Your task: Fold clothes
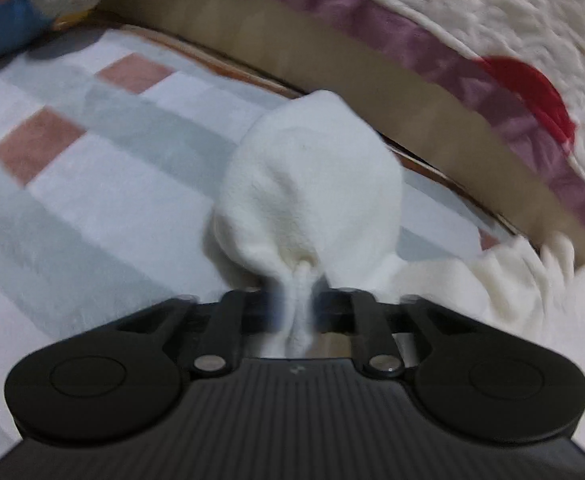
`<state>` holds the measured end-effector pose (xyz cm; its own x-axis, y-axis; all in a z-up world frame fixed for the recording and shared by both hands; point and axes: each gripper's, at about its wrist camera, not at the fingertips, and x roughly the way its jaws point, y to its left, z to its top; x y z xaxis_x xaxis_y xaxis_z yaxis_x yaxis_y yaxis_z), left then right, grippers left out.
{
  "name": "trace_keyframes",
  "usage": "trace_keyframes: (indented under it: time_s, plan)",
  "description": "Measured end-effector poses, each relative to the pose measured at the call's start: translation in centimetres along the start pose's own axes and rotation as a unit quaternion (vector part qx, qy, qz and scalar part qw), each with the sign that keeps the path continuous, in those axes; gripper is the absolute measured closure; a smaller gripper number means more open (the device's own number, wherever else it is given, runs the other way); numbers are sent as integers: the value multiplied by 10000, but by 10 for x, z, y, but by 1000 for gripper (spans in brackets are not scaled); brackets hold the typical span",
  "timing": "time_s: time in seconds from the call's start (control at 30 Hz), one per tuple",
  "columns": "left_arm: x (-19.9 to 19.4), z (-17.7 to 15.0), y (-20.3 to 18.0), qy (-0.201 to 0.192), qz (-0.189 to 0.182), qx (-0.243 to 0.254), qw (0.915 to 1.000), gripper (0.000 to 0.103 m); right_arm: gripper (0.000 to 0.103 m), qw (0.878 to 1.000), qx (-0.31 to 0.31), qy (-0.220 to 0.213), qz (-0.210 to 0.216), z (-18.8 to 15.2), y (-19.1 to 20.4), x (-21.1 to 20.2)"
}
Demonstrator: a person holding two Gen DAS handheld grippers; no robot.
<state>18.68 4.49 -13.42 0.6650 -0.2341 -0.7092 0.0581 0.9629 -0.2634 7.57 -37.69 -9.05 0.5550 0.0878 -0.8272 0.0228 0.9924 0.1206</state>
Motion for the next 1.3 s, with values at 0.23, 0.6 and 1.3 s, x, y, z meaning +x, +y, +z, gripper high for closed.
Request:
trace_keyframes:
  time_s: [0.23, 0.6, 1.3]
  plan:
    - [-117, -5, 7, -1175, 1181, -634, 9840, 88, 36, 9955, 920, -87, 223, -36, -21, 5]
    - [-104, -35, 108, -744, 2003, -2461, 9454, 86, 35, 9965, 812, -23, 197, -66, -10, 9]
    - [-65, 5, 111, -356, 417, -1734, 9833, 84, 34, 9985, -368, 292, 296, -47, 39, 3]
